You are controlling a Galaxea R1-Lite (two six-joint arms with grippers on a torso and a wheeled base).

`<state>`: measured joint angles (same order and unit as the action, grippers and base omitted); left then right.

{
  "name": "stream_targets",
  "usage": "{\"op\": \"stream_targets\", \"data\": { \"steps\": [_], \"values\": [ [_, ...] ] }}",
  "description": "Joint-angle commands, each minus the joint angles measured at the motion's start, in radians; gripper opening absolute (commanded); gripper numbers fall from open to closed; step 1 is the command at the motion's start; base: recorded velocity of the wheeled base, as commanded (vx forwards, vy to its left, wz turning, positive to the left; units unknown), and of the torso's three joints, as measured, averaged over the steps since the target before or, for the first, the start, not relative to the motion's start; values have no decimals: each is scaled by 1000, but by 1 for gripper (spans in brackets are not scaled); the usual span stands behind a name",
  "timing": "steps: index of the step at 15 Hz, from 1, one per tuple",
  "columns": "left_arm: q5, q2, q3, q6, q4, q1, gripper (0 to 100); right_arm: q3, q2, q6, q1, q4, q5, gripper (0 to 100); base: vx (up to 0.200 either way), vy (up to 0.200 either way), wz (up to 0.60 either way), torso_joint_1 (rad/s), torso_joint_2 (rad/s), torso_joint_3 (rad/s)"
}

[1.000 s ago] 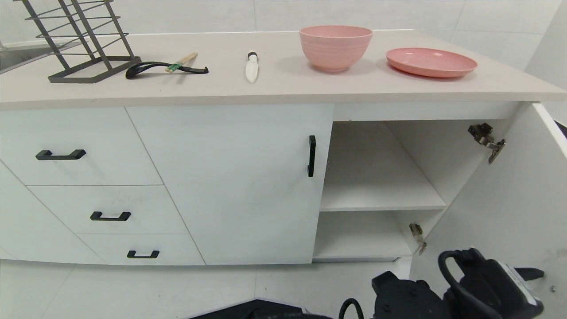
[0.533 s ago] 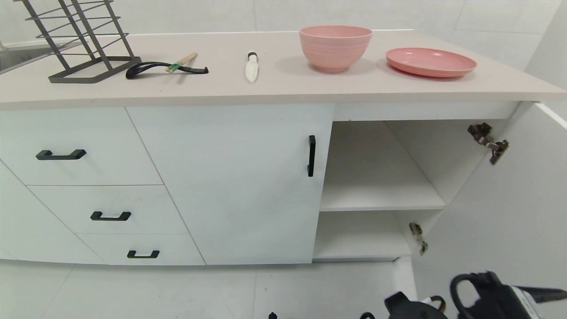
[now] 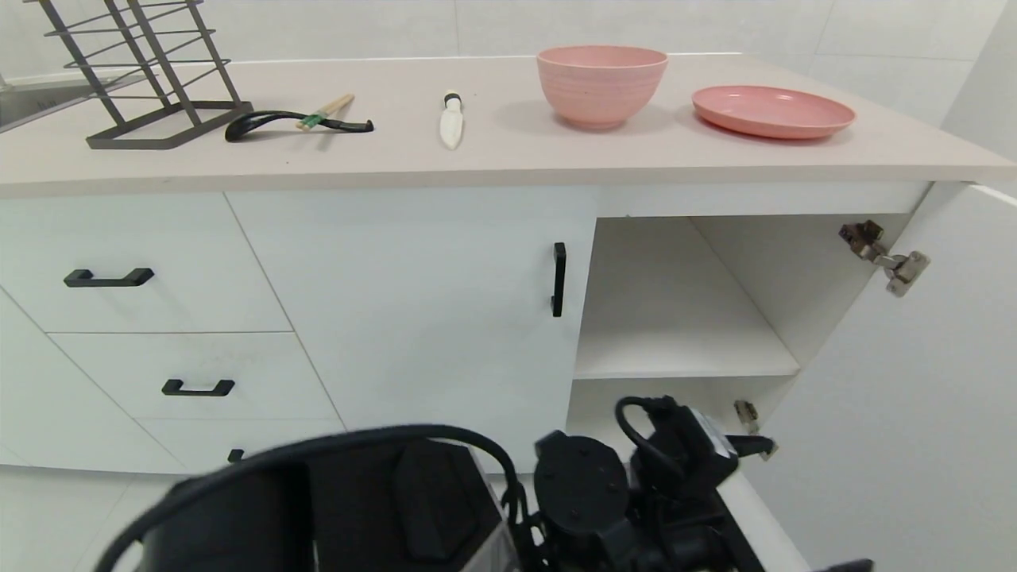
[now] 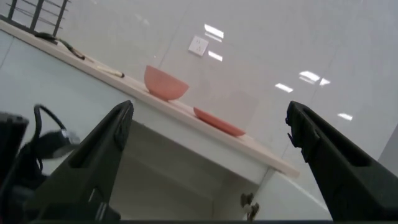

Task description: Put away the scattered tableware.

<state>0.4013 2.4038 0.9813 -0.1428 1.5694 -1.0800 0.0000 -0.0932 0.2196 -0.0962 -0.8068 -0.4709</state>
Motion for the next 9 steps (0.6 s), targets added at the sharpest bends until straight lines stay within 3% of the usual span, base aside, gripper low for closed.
{"op": "stream_targets", "data": {
  "steps": [1,3,4,6,9],
  "values": [
    [8,-230,-308,32,1,140,100,0,-3,-2,0,41,5,100,0,0,0,0,0,0],
    [28,-339,-455,68,1,186,100,0,-2,-3,0,92,6,100,0,0,0,0,0,0],
    [97,-451,-572,107,1,238,100,0,-3,-3,0,163,9,100,0,0,0,0,0,0],
    [165,-597,-682,150,1,316,100,0,-3,-16,0,282,38,100,0,0,0,0,0,0],
    [211,-802,-869,170,1,423,100,0,-3,-37,0,541,63,100,0,0,0,0,0,0]
  ]
}}
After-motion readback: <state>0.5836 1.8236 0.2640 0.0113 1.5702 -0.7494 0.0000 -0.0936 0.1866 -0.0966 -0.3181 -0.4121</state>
